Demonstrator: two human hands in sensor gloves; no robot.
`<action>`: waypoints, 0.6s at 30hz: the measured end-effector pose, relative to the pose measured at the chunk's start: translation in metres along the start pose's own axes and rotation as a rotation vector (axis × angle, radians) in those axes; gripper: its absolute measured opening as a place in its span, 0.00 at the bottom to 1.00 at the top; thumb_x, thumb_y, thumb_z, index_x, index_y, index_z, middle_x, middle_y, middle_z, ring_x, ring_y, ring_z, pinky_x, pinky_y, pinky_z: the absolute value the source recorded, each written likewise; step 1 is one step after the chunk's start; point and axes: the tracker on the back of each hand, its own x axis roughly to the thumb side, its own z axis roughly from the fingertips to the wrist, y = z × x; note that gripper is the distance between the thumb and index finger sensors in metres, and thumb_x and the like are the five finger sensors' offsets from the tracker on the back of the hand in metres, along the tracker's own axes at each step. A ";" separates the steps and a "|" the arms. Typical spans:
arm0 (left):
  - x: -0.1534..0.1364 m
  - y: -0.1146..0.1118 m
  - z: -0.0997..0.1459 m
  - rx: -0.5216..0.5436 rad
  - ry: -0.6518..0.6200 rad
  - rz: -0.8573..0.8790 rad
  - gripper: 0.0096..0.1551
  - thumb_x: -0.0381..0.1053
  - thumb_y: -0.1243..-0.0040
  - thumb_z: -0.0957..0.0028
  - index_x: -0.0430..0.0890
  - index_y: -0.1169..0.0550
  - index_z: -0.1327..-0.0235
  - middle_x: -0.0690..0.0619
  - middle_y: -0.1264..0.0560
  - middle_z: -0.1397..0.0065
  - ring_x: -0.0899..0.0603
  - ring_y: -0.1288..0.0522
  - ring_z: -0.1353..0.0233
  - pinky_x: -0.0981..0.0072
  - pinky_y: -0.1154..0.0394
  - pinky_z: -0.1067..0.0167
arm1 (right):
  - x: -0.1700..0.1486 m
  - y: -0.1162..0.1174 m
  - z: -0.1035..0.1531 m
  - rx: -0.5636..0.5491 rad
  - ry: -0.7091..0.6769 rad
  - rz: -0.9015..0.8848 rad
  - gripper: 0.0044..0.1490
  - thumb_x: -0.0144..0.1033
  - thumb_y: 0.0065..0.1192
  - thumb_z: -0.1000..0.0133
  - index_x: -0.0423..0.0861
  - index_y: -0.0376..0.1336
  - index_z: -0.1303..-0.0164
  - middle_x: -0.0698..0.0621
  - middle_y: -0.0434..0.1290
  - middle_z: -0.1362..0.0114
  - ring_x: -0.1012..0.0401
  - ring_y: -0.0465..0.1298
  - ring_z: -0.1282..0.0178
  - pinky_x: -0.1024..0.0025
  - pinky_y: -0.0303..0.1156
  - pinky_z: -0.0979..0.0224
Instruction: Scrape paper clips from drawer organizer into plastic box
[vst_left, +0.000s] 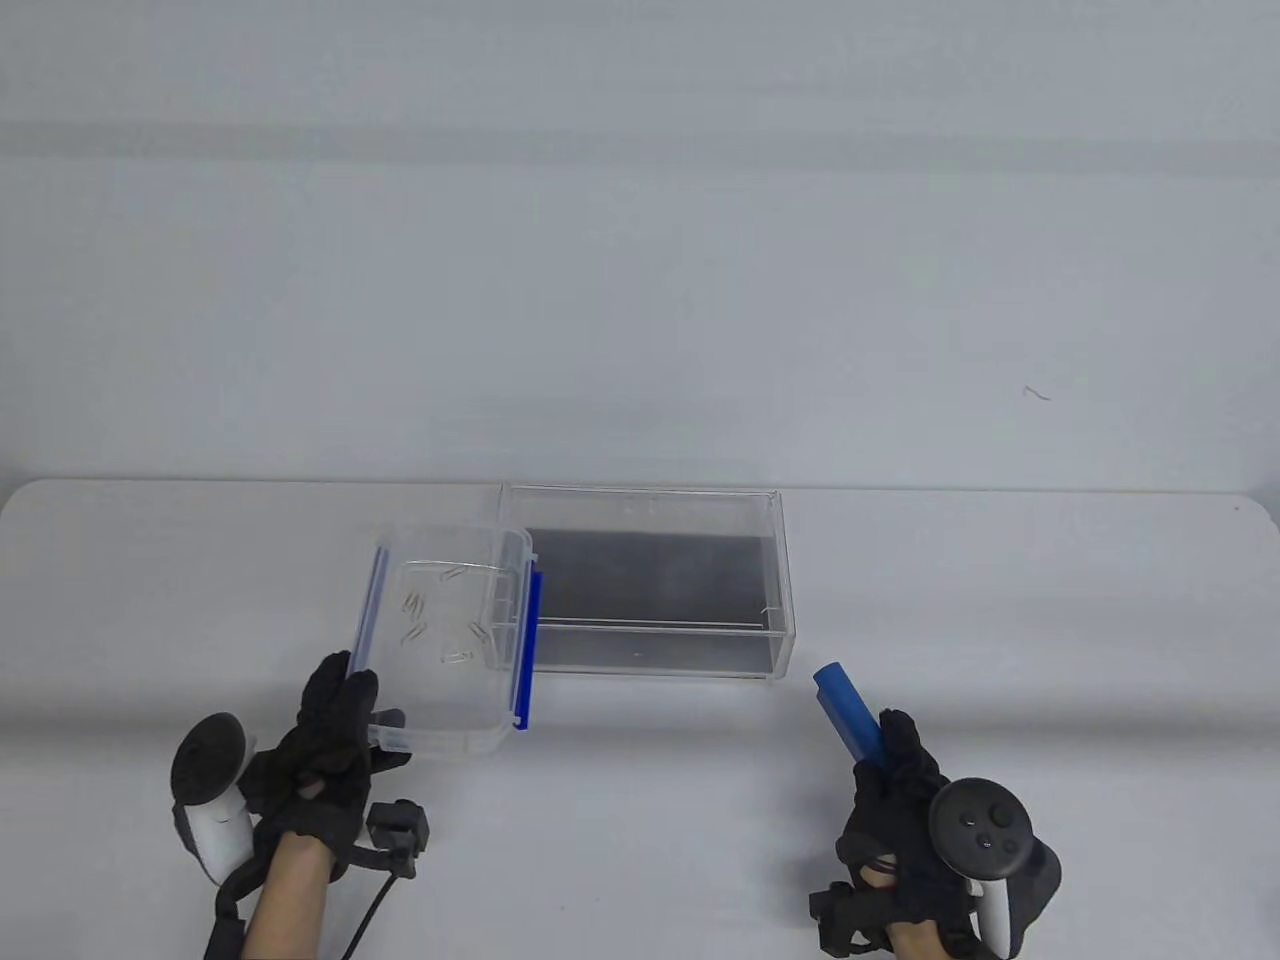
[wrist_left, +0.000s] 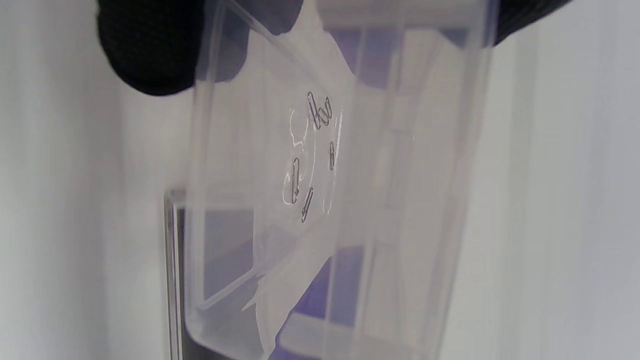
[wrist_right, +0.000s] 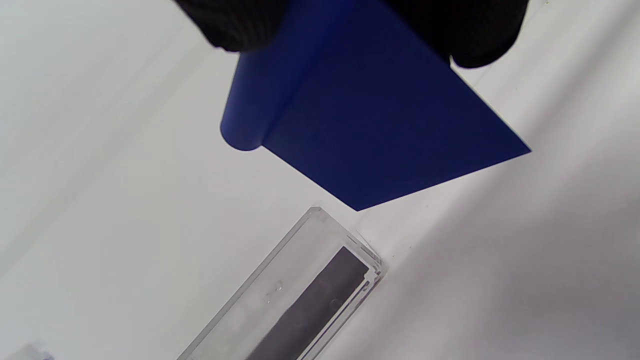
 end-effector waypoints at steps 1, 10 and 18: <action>-0.002 0.010 -0.002 0.031 0.012 -0.015 0.46 0.66 0.47 0.48 0.48 0.47 0.24 0.35 0.45 0.27 0.27 0.31 0.34 0.46 0.22 0.47 | 0.001 0.000 0.000 0.002 -0.004 0.004 0.39 0.40 0.52 0.50 0.51 0.47 0.27 0.47 0.61 0.27 0.48 0.67 0.31 0.48 0.61 0.26; -0.033 0.063 -0.008 0.162 0.180 -0.062 0.41 0.64 0.46 0.48 0.51 0.41 0.24 0.36 0.42 0.27 0.25 0.31 0.34 0.44 0.22 0.48 | 0.001 0.001 0.000 0.011 -0.009 0.010 0.38 0.40 0.53 0.49 0.51 0.48 0.28 0.47 0.62 0.27 0.48 0.67 0.31 0.48 0.61 0.26; -0.048 0.080 -0.007 0.213 0.319 -0.263 0.38 0.61 0.46 0.48 0.49 0.36 0.26 0.35 0.42 0.27 0.27 0.33 0.32 0.44 0.24 0.45 | 0.001 -0.001 0.001 0.020 0.002 0.024 0.38 0.40 0.53 0.49 0.51 0.48 0.28 0.47 0.62 0.27 0.48 0.67 0.31 0.48 0.61 0.26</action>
